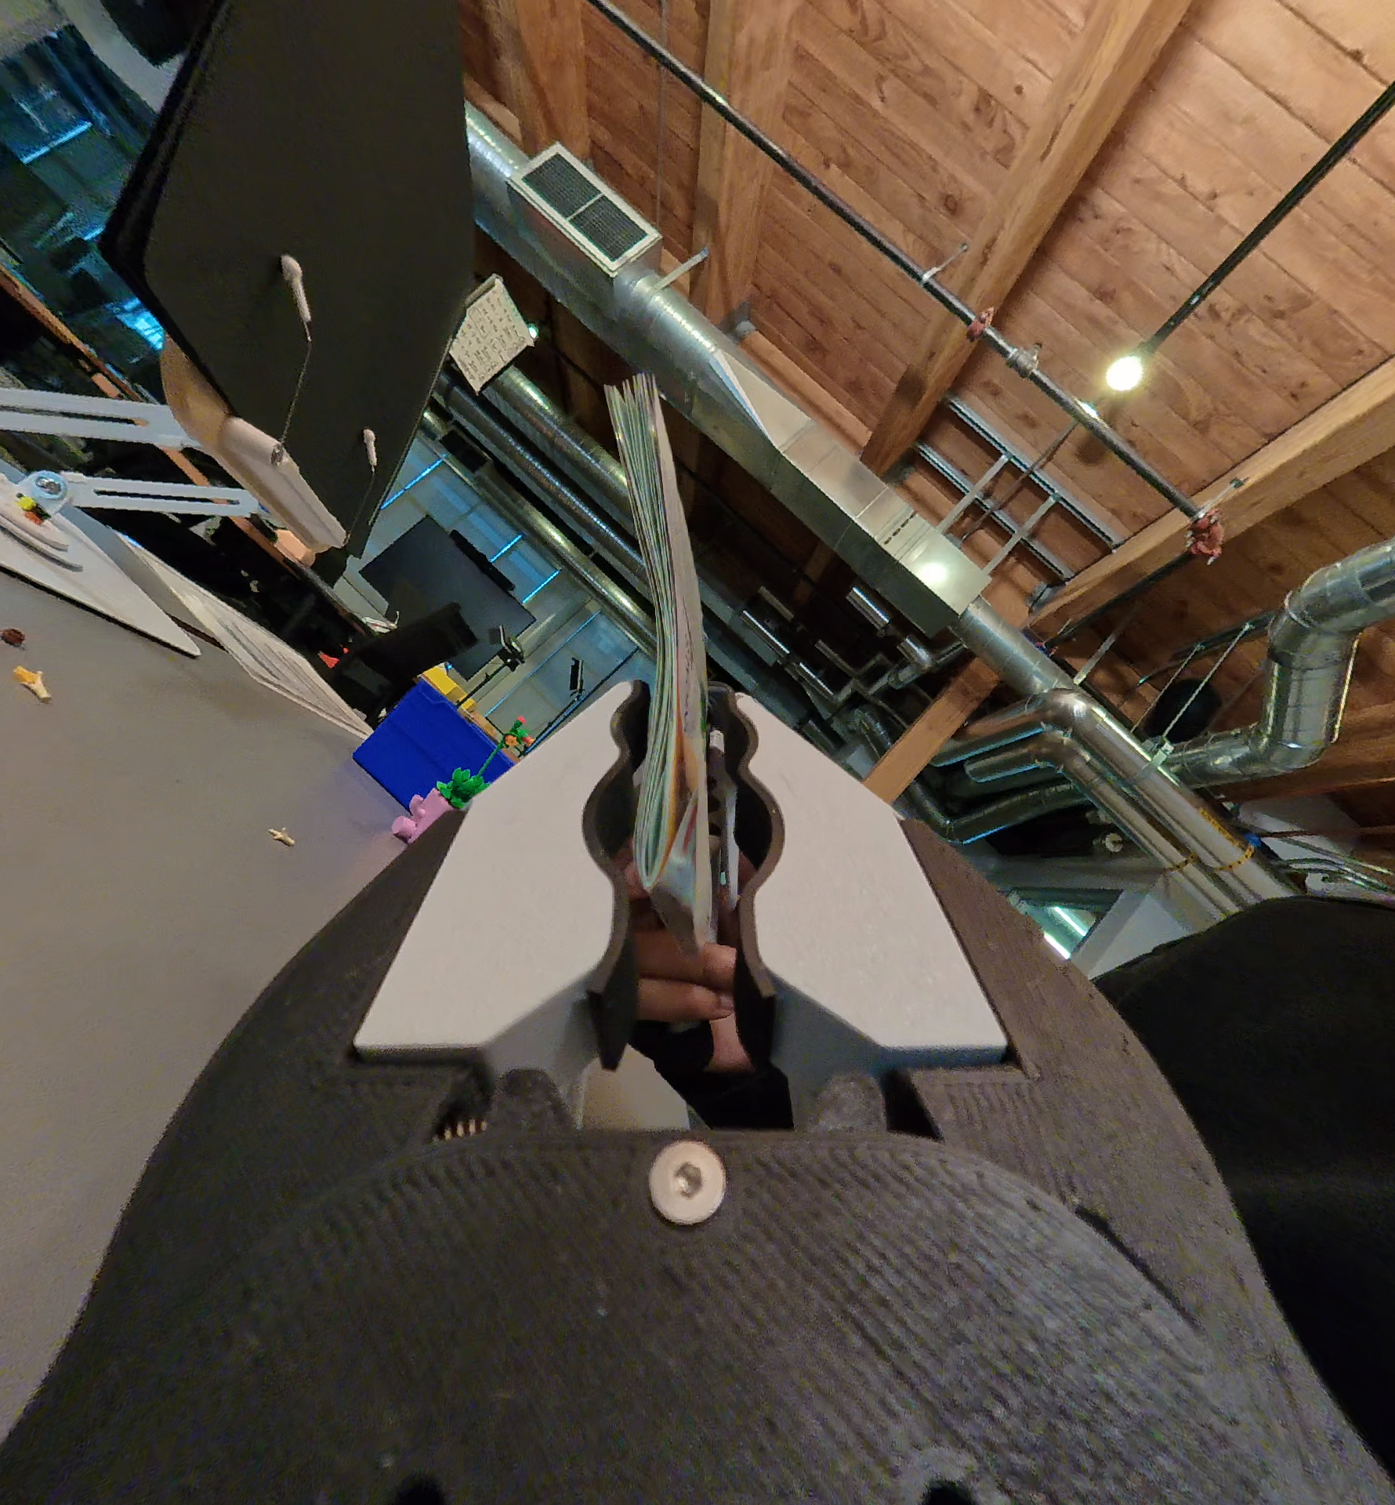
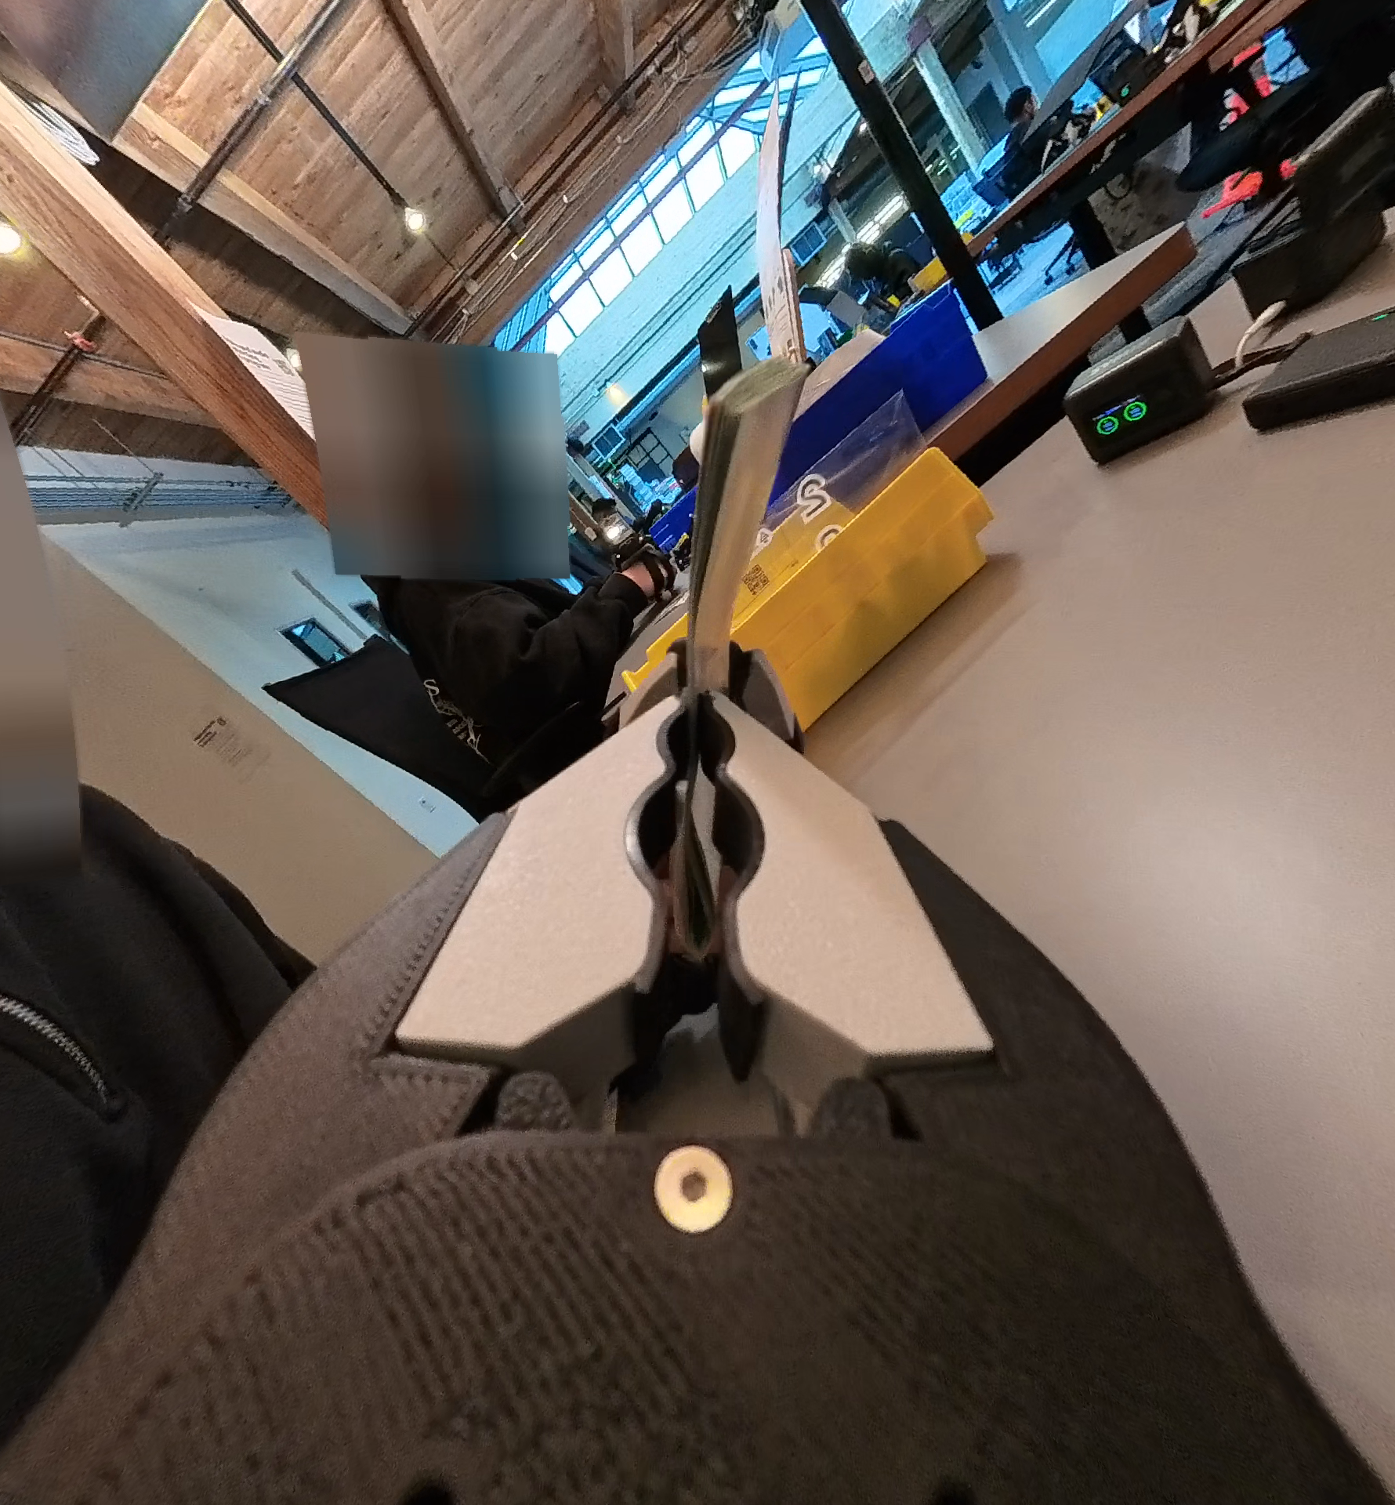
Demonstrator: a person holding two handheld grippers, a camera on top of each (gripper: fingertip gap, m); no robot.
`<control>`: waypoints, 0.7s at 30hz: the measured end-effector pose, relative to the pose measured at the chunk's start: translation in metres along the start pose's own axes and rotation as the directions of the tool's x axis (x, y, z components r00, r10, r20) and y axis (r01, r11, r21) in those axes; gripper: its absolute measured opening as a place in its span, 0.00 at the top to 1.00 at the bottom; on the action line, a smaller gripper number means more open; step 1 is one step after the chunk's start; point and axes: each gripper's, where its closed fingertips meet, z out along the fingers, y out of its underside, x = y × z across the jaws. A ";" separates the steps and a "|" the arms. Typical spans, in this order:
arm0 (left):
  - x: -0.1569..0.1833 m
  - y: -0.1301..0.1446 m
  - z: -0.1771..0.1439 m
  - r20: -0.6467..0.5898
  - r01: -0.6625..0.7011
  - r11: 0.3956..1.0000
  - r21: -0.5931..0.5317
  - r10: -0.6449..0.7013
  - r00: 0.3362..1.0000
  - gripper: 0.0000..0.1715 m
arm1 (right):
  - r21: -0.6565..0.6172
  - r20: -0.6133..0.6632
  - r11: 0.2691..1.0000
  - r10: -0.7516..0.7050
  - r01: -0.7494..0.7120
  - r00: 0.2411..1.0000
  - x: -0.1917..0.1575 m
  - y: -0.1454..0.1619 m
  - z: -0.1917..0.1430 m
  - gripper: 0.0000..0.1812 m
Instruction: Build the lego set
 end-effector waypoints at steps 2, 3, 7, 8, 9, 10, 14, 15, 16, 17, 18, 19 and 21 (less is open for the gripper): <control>0.002 0.004 0.003 -0.020 -0.002 1.000 -0.011 0.002 1.000 0.86 | 0.007 -0.006 1.000 -0.008 0.008 1.000 -0.001 0.001 -0.007 1.00; 0.004 0.006 0.005 -0.037 0.003 1.000 -0.012 -0.003 0.999 0.83 | 0.012 -0.007 1.000 -0.013 0.013 1.000 -0.002 0.001 -0.010 1.00; 0.007 0.017 0.012 -0.063 0.002 0.999 -0.051 -0.005 0.998 0.79 | 0.055 0.003 0.998 -0.034 0.034 0.999 -0.006 0.000 -0.025 1.00; 0.007 0.022 0.015 -0.059 -0.004 0.997 -0.071 0.000 0.998 0.79 | 0.072 0.007 0.997 -0.036 0.036 0.999 -0.007 0.000 -0.029 1.00; 0.006 0.027 0.017 -0.054 -0.011 0.995 -0.094 0.006 0.998 0.81 | 0.091 0.010 0.995 -0.039 0.038 0.999 -0.007 0.000 -0.033 1.00; 0.005 0.032 0.019 -0.048 -0.020 0.993 -0.115 0.015 0.999 0.83 | 0.110 0.010 0.993 -0.042 0.041 0.999 -0.008 0.000 -0.037 1.00; 0.002 0.046 0.024 -0.036 -0.054 0.983 -0.174 0.048 0.998 0.97 | 0.168 0.004 0.984 -0.063 0.062 0.998 -0.006 0.006 -0.052 1.00; 0.002 0.047 0.024 -0.037 -0.056 0.982 -0.179 0.050 0.998 0.98 | 0.177 0.006 0.982 -0.066 0.064 0.998 -0.005 0.008 -0.055 1.00; 0.002 0.048 0.024 -0.041 -0.057 0.982 -0.183 0.051 0.998 1.00 | 0.182 0.013 0.981 -0.068 0.064 0.998 -0.005 0.011 -0.057 1.00; 0.003 0.049 0.024 -0.044 -0.060 0.981 -0.186 0.052 0.998 1.00 | 0.182 0.022 0.981 -0.070 0.065 0.997 -0.005 0.015 -0.059 1.00; 0.004 0.050 0.025 -0.044 -0.066 0.980 -0.188 0.059 0.997 1.00 | 0.179 0.031 0.982 -0.073 0.066 0.997 -0.005 0.018 -0.060 1.00; 0.003 0.051 0.025 -0.040 -0.075 0.979 -0.191 0.069 0.997 1.00 | 0.176 0.040 0.982 -0.077 0.069 0.996 -0.005 0.021 -0.060 1.00; 0.002 0.052 0.026 -0.032 -0.085 0.976 -0.202 0.081 0.996 1.00 | 0.164 0.049 0.983 -0.098 0.089 0.994 -0.004 0.029 -0.061 1.00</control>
